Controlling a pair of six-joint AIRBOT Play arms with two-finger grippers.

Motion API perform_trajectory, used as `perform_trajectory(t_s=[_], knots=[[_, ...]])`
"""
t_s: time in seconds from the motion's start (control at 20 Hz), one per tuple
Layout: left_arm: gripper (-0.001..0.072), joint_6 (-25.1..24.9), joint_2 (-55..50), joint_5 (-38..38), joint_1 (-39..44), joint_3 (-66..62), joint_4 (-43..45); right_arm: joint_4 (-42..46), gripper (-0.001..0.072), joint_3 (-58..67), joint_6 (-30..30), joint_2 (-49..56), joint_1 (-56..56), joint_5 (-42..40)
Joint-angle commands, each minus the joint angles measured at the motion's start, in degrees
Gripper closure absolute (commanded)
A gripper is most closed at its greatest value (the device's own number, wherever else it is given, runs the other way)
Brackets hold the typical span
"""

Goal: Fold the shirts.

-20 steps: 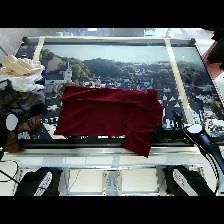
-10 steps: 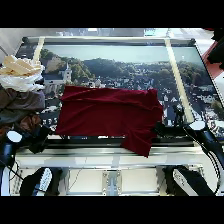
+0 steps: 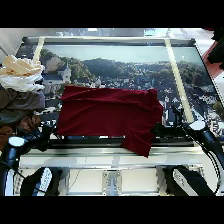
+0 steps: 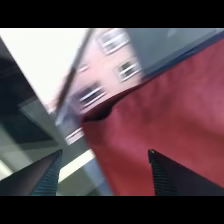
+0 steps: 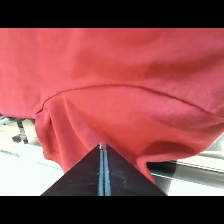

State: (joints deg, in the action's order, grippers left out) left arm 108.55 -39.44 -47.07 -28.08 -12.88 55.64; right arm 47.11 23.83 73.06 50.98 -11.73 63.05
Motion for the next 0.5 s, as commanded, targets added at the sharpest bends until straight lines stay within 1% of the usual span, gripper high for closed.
perform_trajectory(t_s=[0.0,0.1,0.15,0.2,0.35,0.45], knots=[[0.0212,-0.66,-0.13,5.07,-0.13,0.26,-4.15,-0.04,0.0688,0.02,-0.02,-0.04,0.04,0.52],[0.0266,-2.67,-1.25,5.35,-0.11,0.26,-6.91,-0.04,0.0688,0.02,-0.02,-0.04,0.04,0.57],[0.031,-4.2,-2.19,4.94,-0.11,0.26,-8.76,-0.04,0.0687,0.02,-0.02,-0.04,0.04,0.55],[0.0378,-5.55,-2.97,4.44,-0.11,0.26,-10.1,-0.04,0.0688,0.02,-0.02,-0.04,0.02,0.52],[0.038,-6.93,-3.65,1.9,-0.13,0.26,-10.56,-0.02,0.0687,0.04,0.0,-0.04,0.02,0.66],[0.038,-7.69,-3.65,1.68,-0.15,0.13,-10.67,-0.02,0.0687,0.04,0.0,-0.07,0.04,0.79]])
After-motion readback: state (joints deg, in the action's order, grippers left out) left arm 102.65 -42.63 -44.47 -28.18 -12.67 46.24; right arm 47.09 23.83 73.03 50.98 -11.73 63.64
